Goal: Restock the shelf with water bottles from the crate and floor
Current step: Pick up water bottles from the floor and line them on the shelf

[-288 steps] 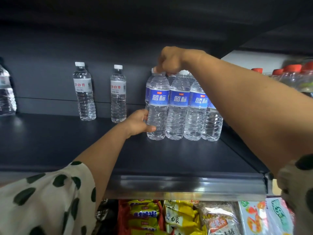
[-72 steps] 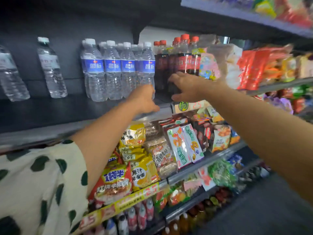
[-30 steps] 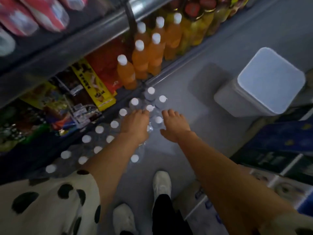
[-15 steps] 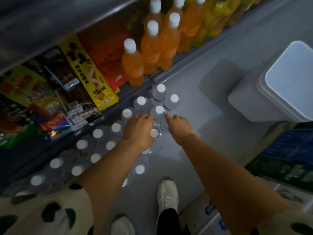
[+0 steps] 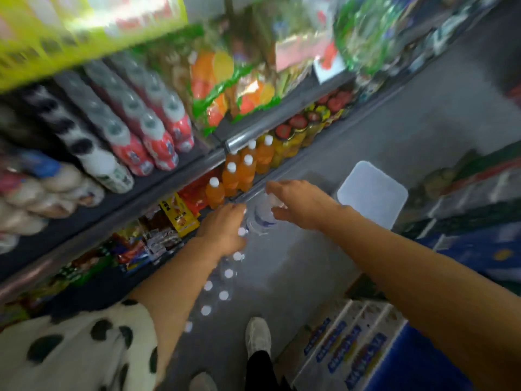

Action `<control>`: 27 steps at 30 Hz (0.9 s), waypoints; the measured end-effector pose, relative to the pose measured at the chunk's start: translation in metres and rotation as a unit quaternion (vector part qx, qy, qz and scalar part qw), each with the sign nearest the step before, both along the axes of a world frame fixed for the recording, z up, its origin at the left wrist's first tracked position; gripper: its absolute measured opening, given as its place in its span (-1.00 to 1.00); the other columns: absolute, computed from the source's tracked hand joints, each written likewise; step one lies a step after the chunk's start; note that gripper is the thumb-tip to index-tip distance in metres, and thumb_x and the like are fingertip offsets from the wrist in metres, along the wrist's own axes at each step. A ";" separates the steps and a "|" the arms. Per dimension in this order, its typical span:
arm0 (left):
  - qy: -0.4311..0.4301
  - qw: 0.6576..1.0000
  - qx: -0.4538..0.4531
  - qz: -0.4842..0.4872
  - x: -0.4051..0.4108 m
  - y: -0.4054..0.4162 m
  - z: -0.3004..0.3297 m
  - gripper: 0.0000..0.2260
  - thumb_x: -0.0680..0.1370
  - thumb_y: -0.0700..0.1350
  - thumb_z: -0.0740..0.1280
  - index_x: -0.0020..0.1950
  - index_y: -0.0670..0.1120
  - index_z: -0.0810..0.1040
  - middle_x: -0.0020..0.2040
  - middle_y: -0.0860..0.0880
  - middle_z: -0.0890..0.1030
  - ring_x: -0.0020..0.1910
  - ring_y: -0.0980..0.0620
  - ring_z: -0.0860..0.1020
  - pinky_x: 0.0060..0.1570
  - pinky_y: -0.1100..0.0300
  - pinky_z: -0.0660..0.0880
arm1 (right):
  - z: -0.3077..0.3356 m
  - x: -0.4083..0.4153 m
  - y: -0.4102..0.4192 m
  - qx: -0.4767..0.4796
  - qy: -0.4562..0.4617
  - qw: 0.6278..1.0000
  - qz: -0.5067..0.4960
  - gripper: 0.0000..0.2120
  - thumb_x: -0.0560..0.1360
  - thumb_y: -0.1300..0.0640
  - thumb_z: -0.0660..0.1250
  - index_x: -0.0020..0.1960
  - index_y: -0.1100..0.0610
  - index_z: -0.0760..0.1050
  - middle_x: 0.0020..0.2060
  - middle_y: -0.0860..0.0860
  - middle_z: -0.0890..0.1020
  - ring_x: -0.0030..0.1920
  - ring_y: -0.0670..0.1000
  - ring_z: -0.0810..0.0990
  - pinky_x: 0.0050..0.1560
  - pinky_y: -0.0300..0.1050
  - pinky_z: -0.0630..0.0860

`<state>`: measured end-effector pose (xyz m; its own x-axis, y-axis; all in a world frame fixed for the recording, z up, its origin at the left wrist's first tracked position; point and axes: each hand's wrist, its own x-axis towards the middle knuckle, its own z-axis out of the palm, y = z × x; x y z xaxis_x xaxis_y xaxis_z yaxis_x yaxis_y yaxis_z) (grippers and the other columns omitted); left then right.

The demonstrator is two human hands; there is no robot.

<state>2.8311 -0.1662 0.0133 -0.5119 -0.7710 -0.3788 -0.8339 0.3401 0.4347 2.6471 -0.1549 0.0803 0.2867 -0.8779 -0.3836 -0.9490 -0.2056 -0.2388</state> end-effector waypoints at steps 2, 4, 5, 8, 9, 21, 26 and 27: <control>0.019 1.000 -0.003 -0.006 0.006 0.002 0.051 -0.45 0.33 -0.03 0.52 0.27 -0.03 0.42 0.20 -0.05 0.52 0.18 -0.12 0.51 0.07 0.01 0.51 | 0.067 0.005 0.001 -0.021 0.000 1.000 0.013 -0.56 0.49 0.09 0.33 0.32 0.13 0.34 0.09 0.17 0.55 0.08 0.23 0.53 -0.08 -0.04 0.43; 0.043 0.999 -0.005 -0.010 0.014 0.006 0.105 -0.35 0.29 0.00 0.56 0.31 -0.05 0.40 0.24 -0.04 0.50 0.20 -0.09 0.50 0.11 0.05 0.49 | 0.135 0.011 0.005 -0.037 -0.013 0.999 0.030 -0.59 0.46 0.09 0.36 0.28 0.11 0.40 0.08 0.15 0.57 0.07 0.20 0.54 -0.07 -0.02 0.44; 0.062 0.998 -0.002 -0.008 0.019 0.008 0.128 -0.30 0.27 0.01 0.58 0.33 -0.04 0.38 0.26 -0.02 0.50 0.21 -0.07 0.50 0.14 0.06 0.48 | 0.169 0.015 0.009 -0.044 -0.020 0.998 0.037 -0.62 0.46 0.10 0.37 0.24 0.12 0.42 0.04 0.14 0.58 0.04 0.19 0.54 -0.08 0.00 0.44; 0.131 0.991 0.024 0.005 0.034 0.017 0.204 -0.32 0.26 -0.01 0.60 0.31 -0.01 0.41 0.19 0.06 0.55 0.14 0.07 0.53 0.12 0.20 0.47 | 0.263 0.025 0.021 -0.076 -0.033 0.996 0.041 -0.71 0.48 0.10 0.35 0.18 0.11 0.43 -0.15 0.01 0.52 -0.14 0.04 0.47 -0.19 -0.10 0.28; 0.154 0.987 0.048 0.008 0.038 0.020 0.227 -0.39 0.27 -0.06 0.61 0.24 0.00 0.43 0.11 0.11 0.57 0.07 0.16 0.54 0.05 0.31 0.45 | 0.293 0.029 0.026 -0.089 -0.042 0.994 0.041 -0.71 0.47 0.07 0.34 0.16 0.10 0.44 -0.17 -0.01 0.50 -0.16 0.03 0.45 -0.19 -0.12 0.28; 0.242 0.970 0.018 -0.019 0.094 0.044 0.441 -0.47 0.25 0.03 0.58 0.19 0.09 0.56 0.11 0.12 0.64 0.08 0.15 0.60 0.21 0.05 0.51 | 0.522 0.099 0.065 -0.217 -0.080 0.971 0.055 -0.83 0.46 0.07 0.40 -0.07 0.15 0.49 -0.33 -0.09 0.47 -0.34 -0.15 0.40 -0.41 -0.40 0.28; 0.272 0.962 -0.017 -0.024 0.121 0.041 0.526 -0.52 0.31 -0.11 0.58 0.17 0.13 0.54 0.11 0.13 0.65 0.10 0.17 0.60 0.20 0.13 0.49 | 0.602 0.126 0.070 -0.303 -0.091 0.947 0.051 -0.84 0.44 0.10 0.40 -0.14 0.16 0.48 -0.35 -0.03 0.48 -0.33 -0.04 0.42 -0.35 -0.29 0.33; 0.281 0.959 -0.028 -0.023 0.124 0.041 0.543 -0.50 0.33 -0.14 0.57 0.21 0.10 0.52 0.12 0.12 0.64 0.10 0.17 0.60 0.19 0.16 0.49 | 0.619 0.130 0.069 -0.321 -0.089 0.941 0.050 -0.83 0.44 0.09 0.40 -0.11 0.19 0.50 -0.30 0.01 0.52 -0.29 -0.01 0.45 -0.32 -0.22 0.36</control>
